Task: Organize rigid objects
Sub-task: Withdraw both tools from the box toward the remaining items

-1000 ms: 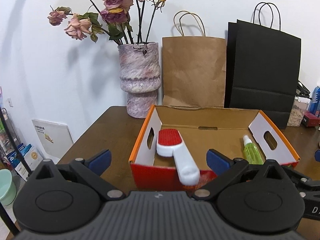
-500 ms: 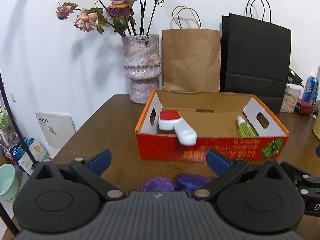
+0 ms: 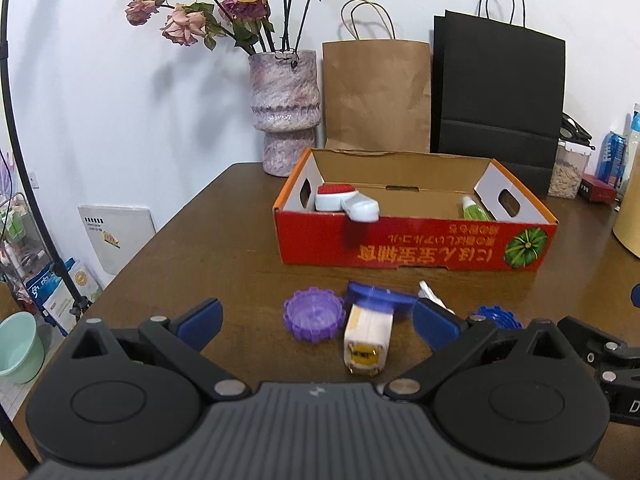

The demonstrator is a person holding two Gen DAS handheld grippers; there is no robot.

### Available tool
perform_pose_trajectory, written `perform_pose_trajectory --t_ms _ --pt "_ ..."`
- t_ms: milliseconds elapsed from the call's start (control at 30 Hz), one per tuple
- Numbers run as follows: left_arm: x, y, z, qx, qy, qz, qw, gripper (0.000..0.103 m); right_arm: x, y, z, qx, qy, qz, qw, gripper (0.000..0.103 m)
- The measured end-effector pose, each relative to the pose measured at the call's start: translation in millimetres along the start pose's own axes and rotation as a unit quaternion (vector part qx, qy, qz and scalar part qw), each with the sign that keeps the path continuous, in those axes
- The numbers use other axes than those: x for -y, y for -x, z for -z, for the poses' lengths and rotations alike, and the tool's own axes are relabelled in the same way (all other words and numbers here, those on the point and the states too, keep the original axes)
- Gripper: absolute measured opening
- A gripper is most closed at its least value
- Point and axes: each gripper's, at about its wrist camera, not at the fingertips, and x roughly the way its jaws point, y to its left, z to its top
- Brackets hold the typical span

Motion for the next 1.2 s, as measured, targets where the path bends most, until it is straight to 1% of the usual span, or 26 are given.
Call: perform_pose_trajectory --t_ms 300,700,933,1033,1200 --pt "11.7 18.9 16.8 -0.004 -0.003 -0.004 1.0000 0.103 7.5 16.4 17.1 -0.006 0.005 -0.003 1.000 0.103" --pt "33.4 28.7 32.3 -0.017 -0.004 -0.005 0.9998 0.103 25.1 25.9 33.7 -0.014 0.007 -0.004 1.000 0.103" --pt "50.4 25.7 39.7 -0.023 0.004 -0.007 0.9997 0.103 39.8 24.0 38.1 -0.018 0.003 -0.003 1.000 0.103" --pt "58.5 21.8 42.6 -0.022 0.001 -0.020 0.9996 0.103 48.2 21.6 38.6 -0.022 -0.006 -0.006 1.000 0.103" --pt "66.9 12.1 49.3 -0.026 0.006 -0.025 0.9993 0.103 59.4 15.9 40.5 -0.028 -0.009 0.001 1.000 0.103"
